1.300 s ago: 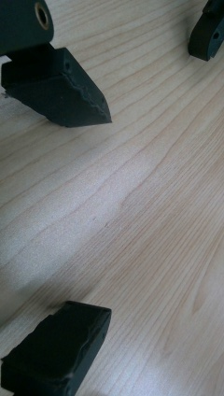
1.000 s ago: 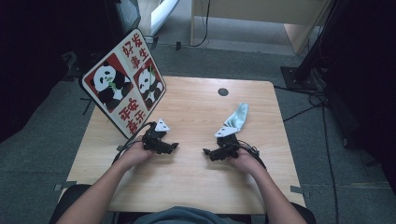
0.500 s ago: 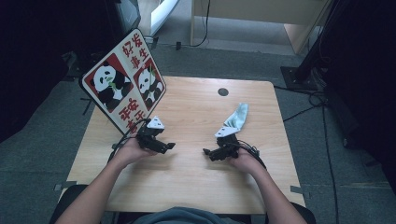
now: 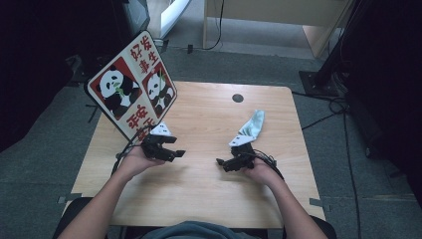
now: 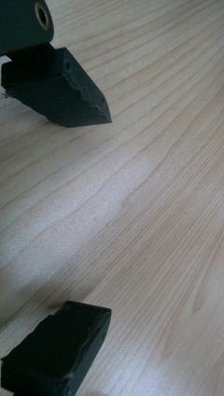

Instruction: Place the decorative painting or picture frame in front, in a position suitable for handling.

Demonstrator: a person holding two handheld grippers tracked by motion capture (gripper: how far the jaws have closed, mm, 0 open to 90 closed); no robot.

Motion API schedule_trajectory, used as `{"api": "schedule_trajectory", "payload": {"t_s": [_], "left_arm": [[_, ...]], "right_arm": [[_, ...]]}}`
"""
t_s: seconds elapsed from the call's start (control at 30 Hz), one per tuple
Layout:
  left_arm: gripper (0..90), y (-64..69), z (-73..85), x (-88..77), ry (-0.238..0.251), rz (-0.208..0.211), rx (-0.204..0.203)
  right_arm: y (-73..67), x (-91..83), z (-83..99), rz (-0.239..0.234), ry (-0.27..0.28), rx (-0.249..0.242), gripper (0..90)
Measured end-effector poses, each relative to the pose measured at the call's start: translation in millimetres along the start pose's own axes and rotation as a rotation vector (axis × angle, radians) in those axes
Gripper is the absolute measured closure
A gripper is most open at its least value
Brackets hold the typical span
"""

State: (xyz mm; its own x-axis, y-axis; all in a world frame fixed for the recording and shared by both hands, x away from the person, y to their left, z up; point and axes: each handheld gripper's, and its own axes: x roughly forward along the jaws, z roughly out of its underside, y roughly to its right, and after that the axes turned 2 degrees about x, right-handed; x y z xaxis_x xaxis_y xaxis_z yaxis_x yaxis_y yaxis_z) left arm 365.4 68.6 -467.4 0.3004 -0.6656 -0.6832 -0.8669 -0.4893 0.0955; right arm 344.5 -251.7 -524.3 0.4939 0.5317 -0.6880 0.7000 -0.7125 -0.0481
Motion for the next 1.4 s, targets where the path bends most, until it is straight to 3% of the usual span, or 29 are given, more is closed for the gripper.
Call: {"api": "schedule_trajectory", "payload": {"t_s": [0.17,0.47,0.57,0.83,1.03,1.2,1.4], "left_arm": [[35.4,-4.0,-1.6,-6.7,0.008,0.032,-0.033],[38.7,-4.8,-2.2,-19.4,0.039,0.051,-0.048],[45.2,-4.4,-1.3,-24.2,0.015,0.039,-0.027],[43.4,-6.3,1.6,-34.1,0.01,0.04,-0.028],[43.8,-8.7,4.5,-41.3,0.005,0.046,-0.052],[40.0,-11.7,8.4,-46.8,0.002,0.014,-0.057],[37.1,-14.1,11.7,-55.9,0.02,0.007,-0.074]], "right_arm": [[0.0,0.0,0.0,0.0,0.0,0.0,7.1],[0.0,0.0,0.0,0.0,-0.001,0.0,7.1],[-0.1,0.0,-0.1,-0.002,-0.002,0.0,6.7],[-0.2,0.3,-0.1,-0.005,-0.002,-0.004,6.2],[-0.2,0.5,-0.1,-0.006,-0.003,-0.006,5.8],[-0.2,0.6,-0.2,-0.007,-0.004,-0.006,5.2],[-0.1,1.4,-0.5,-0.013,-0.007,-0.017,3.5]]}}
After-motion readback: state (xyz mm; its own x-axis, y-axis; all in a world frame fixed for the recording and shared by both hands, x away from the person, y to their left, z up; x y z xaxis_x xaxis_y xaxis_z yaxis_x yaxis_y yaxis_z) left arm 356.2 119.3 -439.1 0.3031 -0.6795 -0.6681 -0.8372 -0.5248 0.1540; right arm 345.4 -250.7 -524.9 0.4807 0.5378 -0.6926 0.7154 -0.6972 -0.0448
